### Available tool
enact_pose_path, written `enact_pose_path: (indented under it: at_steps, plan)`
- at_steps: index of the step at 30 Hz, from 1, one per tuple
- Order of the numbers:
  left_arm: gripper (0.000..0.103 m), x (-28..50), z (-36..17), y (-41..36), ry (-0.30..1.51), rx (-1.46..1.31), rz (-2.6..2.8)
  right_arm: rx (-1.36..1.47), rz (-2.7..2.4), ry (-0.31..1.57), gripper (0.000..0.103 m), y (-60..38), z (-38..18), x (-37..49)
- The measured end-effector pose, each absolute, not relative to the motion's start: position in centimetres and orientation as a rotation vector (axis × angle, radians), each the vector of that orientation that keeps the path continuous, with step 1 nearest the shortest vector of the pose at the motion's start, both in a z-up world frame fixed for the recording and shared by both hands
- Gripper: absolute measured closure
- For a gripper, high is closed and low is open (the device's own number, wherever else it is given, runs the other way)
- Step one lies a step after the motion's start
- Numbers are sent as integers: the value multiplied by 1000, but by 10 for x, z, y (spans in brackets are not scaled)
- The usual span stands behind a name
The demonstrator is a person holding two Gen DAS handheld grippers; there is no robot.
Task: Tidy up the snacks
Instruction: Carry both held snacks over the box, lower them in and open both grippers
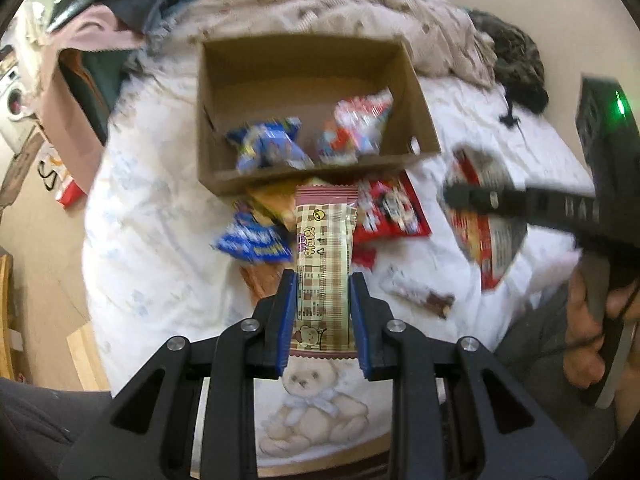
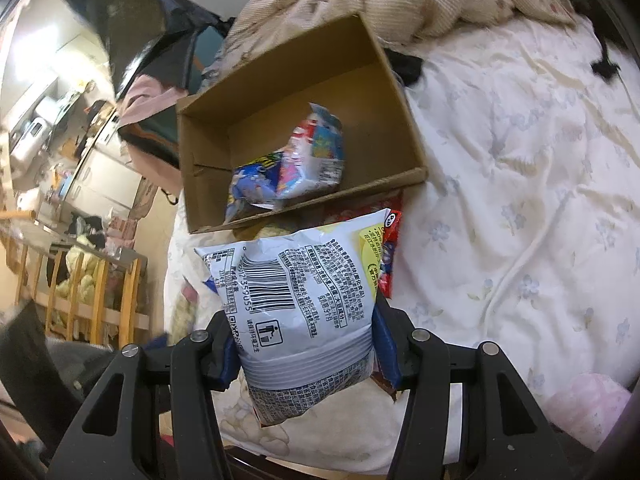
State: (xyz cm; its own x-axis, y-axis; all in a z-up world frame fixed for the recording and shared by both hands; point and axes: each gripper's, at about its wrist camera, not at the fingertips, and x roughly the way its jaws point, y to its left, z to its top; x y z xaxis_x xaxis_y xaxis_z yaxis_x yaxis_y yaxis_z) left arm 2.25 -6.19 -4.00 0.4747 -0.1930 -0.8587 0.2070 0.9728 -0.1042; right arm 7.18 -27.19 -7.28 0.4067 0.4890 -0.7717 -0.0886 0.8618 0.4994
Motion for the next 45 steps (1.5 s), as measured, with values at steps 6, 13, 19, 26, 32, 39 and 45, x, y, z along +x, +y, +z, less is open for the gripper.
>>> enact_pose_path:
  at_steps: [6, 13, 19, 26, 32, 39, 45]
  plan:
    - [81, 50, -30, -43, 1031, -4, -173, 384, 418, 1054, 47, -264, -62, 70]
    - [81, 87, -23, -21, 1029, -48, -121, 383, 409, 1054, 47, -264, -60, 83]
    - [81, 112, -12, -28, 996, -10, -127, 434, 422, 1029, 47, -271, -55, 96]
    - [81, 155, -3, -32, 906, 67, -95, 412, 362, 960, 47, -283, -43, 119]
    - [81, 177, -22, -17, 918, -45, -112, 466, 378, 970, 47, -287, -48, 149]
    - [81, 184, -43, -16, 982, -58, -103, 231, 416, 980, 47, -229, -55, 180]
    - [81, 190, -47, -17, 1006, -77, -103, 83, 289, 1101, 47, -212, -89, 212]
